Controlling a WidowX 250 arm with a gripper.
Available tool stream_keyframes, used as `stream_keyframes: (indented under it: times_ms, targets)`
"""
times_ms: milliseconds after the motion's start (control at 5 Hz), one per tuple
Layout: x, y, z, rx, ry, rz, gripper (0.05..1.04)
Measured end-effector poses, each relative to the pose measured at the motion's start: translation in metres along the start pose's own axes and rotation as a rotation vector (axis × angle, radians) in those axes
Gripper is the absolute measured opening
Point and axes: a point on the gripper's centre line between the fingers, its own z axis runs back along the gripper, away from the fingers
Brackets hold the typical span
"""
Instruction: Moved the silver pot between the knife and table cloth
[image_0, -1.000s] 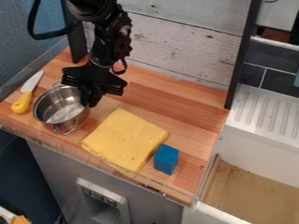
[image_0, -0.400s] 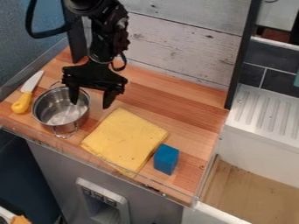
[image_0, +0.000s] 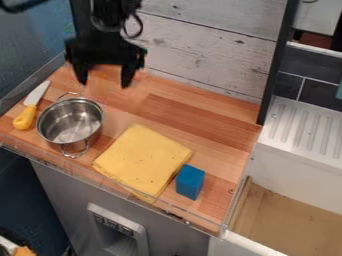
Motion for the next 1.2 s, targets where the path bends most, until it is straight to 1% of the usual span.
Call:
stream_keyframes:
  times_ms: [200, 1200]
  targets:
    - [0.0030, 0.0019, 0.0185, -0.007, -0.026, -0.011, 1.001]
    - [0.0030, 0.0013, 0.0191, -0.009, -0.027, -0.011, 1.001]
